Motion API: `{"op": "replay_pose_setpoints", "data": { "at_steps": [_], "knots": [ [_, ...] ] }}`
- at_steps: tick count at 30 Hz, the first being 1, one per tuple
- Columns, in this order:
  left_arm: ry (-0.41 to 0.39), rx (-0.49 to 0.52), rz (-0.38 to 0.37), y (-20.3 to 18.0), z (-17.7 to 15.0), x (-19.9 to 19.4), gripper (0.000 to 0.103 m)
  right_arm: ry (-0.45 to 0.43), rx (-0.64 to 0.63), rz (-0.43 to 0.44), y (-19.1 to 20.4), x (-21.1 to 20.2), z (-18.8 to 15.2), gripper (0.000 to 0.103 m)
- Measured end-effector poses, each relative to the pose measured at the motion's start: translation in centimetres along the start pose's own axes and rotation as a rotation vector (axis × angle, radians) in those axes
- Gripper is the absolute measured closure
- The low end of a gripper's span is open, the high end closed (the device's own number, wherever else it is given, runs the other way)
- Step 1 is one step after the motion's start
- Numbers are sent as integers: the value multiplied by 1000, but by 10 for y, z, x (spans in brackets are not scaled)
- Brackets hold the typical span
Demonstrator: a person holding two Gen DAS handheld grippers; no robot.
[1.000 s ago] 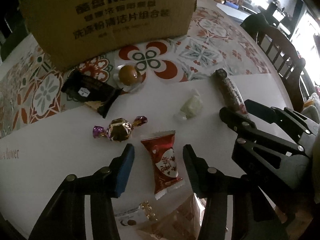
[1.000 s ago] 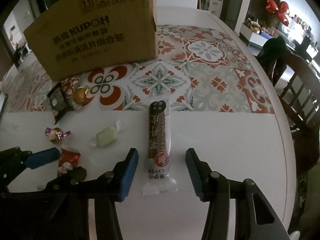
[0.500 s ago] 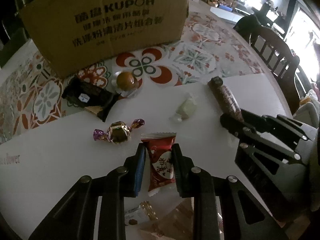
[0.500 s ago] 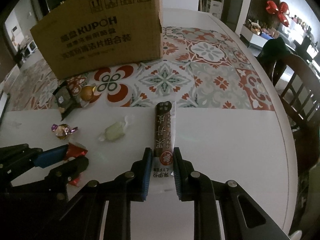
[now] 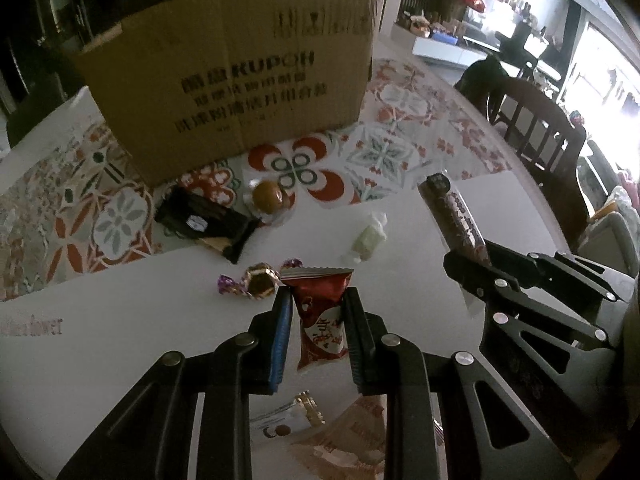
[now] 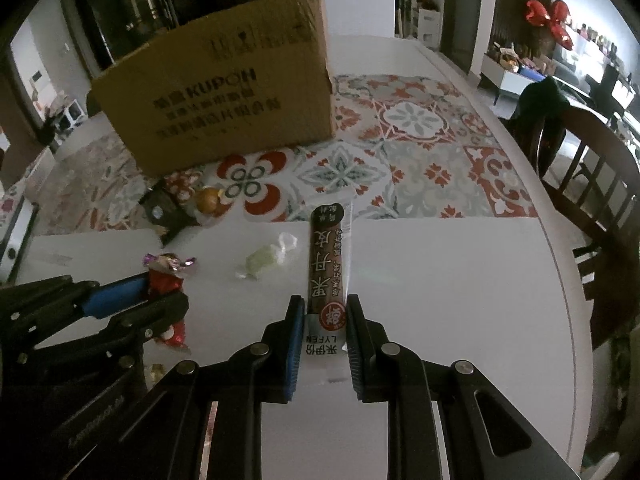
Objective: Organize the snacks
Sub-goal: 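Carry both snacks over the box and release them inside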
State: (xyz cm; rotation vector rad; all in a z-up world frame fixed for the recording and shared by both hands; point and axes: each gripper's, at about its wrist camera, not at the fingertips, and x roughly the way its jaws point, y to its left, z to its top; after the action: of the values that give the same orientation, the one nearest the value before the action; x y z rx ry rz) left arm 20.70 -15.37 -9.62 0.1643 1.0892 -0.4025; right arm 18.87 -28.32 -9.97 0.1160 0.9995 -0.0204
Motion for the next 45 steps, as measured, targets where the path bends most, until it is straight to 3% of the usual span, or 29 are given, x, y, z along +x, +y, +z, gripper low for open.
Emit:
{"op": "replay_pose_setpoints", "data": {
  "at_steps": [17,27,45],
  "knots": [
    [-194,-5,-8,18,25,-69,77,-173,-20,56,24,-63,30,82],
    [-323,6,37,37,45,-109,77,-273,-43,91,42,-92,60,82],
    [-437,0,68,63,90,-137,77,-358,-51,124,57,-108,117,82]
  ]
}}
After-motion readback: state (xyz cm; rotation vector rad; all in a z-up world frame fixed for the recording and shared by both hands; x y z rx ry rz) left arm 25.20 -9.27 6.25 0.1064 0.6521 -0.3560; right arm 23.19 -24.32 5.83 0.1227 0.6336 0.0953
